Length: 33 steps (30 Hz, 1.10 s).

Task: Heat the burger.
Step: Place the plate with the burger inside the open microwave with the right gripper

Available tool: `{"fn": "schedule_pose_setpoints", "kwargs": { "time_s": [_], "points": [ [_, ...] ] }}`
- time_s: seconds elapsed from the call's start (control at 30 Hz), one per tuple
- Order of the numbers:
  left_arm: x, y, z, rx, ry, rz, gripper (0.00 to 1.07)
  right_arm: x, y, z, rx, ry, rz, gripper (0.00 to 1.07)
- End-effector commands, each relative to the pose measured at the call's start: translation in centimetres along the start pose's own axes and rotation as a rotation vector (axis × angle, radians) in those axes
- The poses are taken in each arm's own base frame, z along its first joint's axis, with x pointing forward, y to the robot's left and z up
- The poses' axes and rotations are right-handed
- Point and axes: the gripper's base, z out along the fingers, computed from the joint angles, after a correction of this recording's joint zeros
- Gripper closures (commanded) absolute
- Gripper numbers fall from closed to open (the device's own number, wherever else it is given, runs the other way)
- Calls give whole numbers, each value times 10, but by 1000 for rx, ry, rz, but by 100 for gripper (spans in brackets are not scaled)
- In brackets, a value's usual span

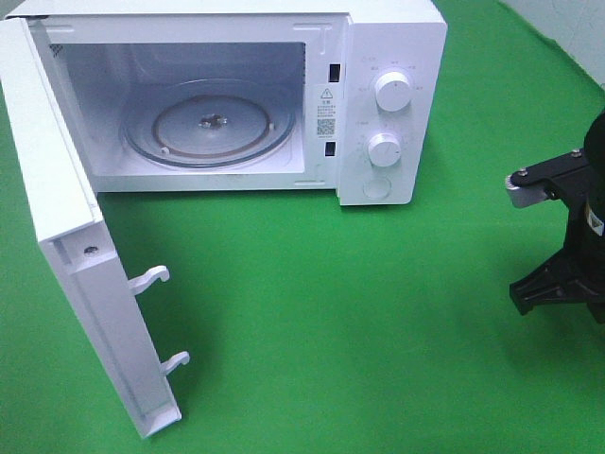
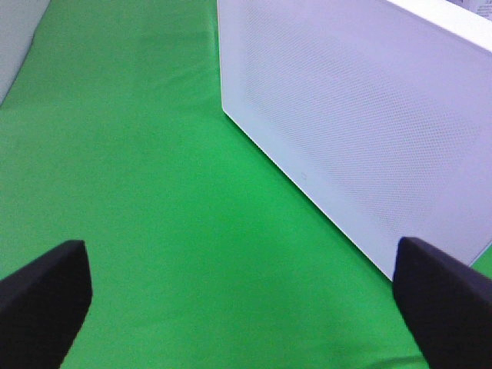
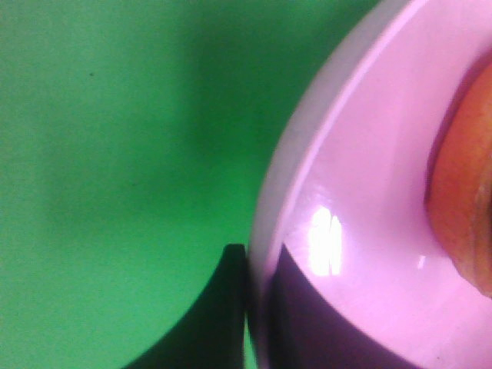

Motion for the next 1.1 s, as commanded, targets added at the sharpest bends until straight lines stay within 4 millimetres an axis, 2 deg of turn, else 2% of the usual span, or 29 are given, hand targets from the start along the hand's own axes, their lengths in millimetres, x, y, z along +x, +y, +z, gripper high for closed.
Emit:
{"fn": "schedule_pose_setpoints", "kwargs": {
  "time_s": [0.03, 0.27, 0.57, 0.77, 1.1],
  "points": [
    [1, 0, -1, -2, -25, -2, 7, 2, -6, -4, 66, 1, -30, 107],
    [1, 0, -1, -2, -25, -2, 7, 12, -9, -3, 72, 24, -30, 107],
    [1, 0, -1, -2, -25, -2, 7, 28, -17, -15, 63, -36, -10, 107],
    [1, 0, -1, -2, -25, -2, 7, 38, -5, -26, 86, -70, -98, 107],
    [1, 0, -1, -2, -25, -2, 7, 48, 16, -32, 103, -111, -207, 107]
  ]
}}
